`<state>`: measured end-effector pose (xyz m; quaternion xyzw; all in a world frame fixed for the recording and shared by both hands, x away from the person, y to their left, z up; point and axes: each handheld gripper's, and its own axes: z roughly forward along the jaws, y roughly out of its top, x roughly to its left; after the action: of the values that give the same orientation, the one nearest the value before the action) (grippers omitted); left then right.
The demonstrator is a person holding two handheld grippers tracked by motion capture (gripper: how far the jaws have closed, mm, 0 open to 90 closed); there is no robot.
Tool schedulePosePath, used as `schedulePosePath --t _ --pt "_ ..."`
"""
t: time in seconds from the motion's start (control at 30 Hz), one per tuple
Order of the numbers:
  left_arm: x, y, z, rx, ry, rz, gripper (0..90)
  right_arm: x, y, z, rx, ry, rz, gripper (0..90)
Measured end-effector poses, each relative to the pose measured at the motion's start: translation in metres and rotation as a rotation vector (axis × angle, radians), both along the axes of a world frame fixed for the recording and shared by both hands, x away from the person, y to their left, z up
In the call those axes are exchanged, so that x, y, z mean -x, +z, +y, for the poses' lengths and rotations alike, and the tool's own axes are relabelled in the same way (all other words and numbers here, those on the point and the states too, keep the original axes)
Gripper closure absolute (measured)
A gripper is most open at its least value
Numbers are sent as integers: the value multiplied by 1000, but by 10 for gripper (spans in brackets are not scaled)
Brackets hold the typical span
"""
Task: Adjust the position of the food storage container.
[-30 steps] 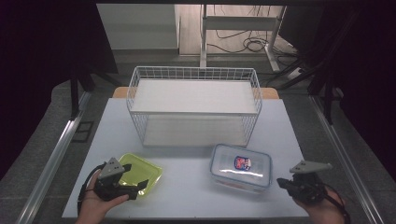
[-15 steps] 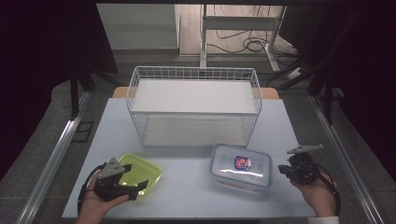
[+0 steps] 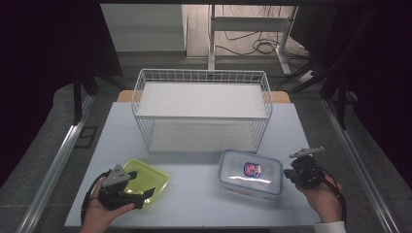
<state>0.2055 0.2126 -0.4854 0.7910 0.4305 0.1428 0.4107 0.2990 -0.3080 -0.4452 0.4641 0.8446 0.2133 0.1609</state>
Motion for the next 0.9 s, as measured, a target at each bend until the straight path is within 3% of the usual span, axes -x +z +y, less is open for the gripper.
schedulePosePath --t 0.5,0.73,0.9 --pt "0 0 0 2 -4 -1 143 -3 -6 -3 7 -12 16 889" --pt "0 0 0 4 -2 2 142 -5 -8 -3 -45 -7 19 889" --pt "-1 0 -1 5 -3 4 143 -8 -10 7 -70 27 20 889"
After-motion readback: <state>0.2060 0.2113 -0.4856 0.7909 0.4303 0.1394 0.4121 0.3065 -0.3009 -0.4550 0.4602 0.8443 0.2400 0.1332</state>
